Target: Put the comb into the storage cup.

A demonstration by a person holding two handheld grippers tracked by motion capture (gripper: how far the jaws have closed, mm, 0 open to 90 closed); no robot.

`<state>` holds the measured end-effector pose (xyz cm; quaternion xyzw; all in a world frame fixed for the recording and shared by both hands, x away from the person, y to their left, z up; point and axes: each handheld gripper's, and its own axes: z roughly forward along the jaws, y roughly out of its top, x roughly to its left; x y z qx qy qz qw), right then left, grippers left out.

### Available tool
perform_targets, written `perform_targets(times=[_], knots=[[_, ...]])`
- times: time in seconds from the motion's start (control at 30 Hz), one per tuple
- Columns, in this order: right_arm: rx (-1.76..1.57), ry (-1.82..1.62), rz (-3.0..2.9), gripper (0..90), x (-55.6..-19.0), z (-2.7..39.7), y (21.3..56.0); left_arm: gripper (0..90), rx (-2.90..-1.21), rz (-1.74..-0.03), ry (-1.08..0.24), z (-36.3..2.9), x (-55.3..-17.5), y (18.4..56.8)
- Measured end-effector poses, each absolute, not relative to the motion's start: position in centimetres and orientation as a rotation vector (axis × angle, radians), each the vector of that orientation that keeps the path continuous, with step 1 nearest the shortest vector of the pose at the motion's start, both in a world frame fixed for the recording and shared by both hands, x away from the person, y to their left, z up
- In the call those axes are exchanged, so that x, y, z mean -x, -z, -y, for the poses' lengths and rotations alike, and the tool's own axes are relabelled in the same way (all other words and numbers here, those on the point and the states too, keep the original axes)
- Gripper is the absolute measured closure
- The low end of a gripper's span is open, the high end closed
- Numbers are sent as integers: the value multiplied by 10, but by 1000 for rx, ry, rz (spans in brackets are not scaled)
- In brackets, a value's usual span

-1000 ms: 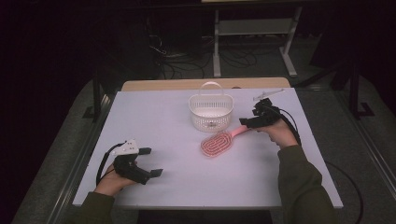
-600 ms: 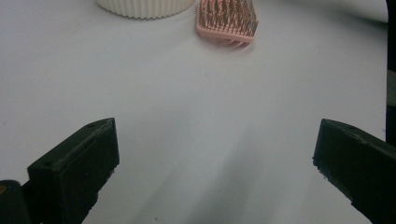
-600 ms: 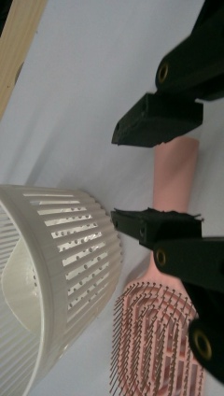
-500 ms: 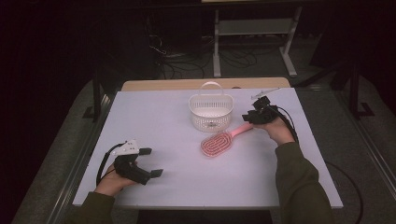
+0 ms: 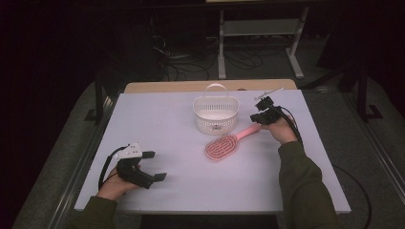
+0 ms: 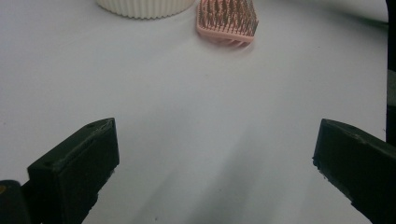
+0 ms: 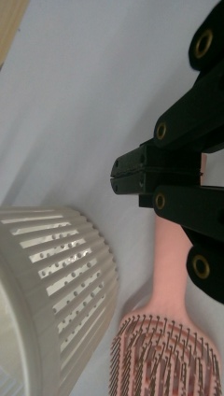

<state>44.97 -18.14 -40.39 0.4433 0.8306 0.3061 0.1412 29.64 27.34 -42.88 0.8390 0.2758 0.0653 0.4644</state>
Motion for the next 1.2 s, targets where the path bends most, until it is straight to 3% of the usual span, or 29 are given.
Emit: perform_targets(times=[1.2], knots=[[-1317,-777,-2422,892,-460,182,424,4,-2058,-676,-158,-273,-296,428]])
